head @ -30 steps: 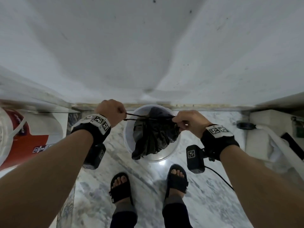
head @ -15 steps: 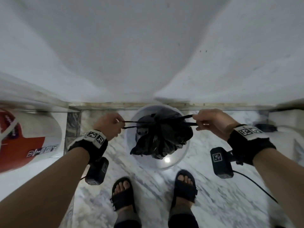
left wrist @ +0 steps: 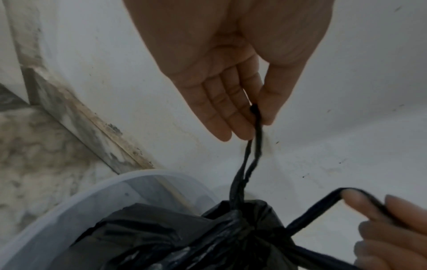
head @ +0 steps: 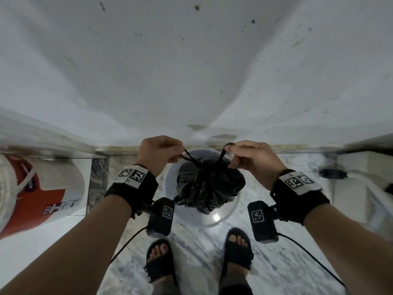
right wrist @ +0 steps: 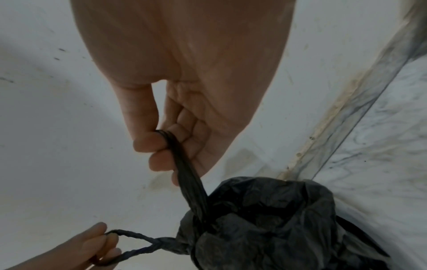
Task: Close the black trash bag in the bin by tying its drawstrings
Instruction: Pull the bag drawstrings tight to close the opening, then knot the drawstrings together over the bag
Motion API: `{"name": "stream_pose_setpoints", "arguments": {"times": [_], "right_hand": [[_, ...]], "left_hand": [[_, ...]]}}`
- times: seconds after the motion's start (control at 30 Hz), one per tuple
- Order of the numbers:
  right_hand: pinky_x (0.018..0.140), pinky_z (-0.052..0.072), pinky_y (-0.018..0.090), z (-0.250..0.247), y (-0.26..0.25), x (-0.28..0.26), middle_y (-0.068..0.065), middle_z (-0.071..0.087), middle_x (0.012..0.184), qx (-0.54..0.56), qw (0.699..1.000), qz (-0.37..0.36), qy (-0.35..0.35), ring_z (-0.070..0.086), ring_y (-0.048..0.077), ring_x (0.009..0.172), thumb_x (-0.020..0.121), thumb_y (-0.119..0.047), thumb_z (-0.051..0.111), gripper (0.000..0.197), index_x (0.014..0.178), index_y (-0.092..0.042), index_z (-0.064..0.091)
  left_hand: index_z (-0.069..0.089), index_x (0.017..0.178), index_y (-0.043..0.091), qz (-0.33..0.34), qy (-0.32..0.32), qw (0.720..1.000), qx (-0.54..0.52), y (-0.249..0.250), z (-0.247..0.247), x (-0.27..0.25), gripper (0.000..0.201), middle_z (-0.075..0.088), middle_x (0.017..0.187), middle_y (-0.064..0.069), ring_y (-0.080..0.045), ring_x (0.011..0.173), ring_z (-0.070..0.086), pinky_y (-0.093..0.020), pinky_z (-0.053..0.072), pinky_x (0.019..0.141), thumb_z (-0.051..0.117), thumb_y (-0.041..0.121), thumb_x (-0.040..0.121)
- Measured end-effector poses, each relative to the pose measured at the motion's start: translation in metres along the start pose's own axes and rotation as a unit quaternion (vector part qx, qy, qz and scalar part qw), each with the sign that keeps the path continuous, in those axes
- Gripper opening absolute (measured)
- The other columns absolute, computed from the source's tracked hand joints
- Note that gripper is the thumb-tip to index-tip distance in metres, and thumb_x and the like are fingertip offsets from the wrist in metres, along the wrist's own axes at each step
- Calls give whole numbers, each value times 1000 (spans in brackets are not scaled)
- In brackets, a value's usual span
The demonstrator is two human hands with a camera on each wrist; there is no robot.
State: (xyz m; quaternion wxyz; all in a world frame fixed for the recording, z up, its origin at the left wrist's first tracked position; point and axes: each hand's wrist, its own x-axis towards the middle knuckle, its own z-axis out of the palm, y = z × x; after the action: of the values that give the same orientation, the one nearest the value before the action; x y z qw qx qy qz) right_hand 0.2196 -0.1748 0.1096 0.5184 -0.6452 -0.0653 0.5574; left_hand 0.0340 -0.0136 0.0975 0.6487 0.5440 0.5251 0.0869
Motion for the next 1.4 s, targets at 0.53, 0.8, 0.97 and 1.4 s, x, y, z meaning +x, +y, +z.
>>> {"name": "stream_pose_setpoints", "arguments": {"times": [0.53,0.8,0.97,1.4], "right_hand": [[61,46,36,-9,26,-16,9,56,76,-464,843,-271,17,52,24,68,76,1,49,14,74,-11,56],[80,44,38,-3,35,-18,18,60,94,-655,732,-180,-56,51,37,95,76,-7,63,11,70,-2,71],[92,21,21,16,23,-18,6,50,121,-532,833,-142,-46,34,23,118,87,-21,60,24,78,-1,72],[57,45,32,23,11,-13,-4,40,43,54,992,84,77,38,15,40,90,-32,57,35,67,-6,64]], "left_hand": [[65,86,4,-101,-120,978,-141,-9,-10,-24,23,64,63,-8,-15,43,53,-30,56,59,51,-11,77],[61,84,4,-116,-123,969,-181,0,-4,-25,20,66,63,-12,-17,41,46,-28,49,49,42,0,80],[59,77,8,-98,-148,972,-152,2,3,-29,28,72,77,-14,-18,41,52,-19,35,36,37,-8,81],[56,77,14,-73,-207,965,-146,5,20,-33,22,75,94,-10,-21,63,73,-20,43,36,56,-7,82]]}}
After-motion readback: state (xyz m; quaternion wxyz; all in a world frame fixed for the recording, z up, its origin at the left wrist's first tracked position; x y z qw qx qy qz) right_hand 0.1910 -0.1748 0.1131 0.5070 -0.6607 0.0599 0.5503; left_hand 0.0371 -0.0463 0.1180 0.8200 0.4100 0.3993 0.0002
